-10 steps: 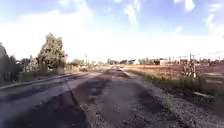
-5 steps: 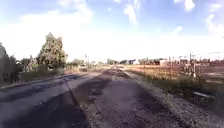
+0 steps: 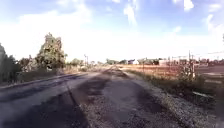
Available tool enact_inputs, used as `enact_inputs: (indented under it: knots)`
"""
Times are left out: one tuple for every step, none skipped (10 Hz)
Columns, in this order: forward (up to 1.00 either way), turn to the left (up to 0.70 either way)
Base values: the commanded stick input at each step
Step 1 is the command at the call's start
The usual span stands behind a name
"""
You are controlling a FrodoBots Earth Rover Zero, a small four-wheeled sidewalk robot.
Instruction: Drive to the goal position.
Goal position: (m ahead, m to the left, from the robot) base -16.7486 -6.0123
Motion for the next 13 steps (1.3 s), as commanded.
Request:
enact_inputs:
  knots:
    - [0.00,0.00]
    - [0.00,0.00]
    - [0.00,0.00]
    - [0.00,0.22]
    - [0.00,0.92]
    - [0.00,1.00]
    - [0.00,1.00]
    - [0.00,1.00]
    - [0.00,1.00]
    - [0.00,1.00]
    - [0.00,1.00]
    - [0.00,1.00]
    - [0.00,1.00]
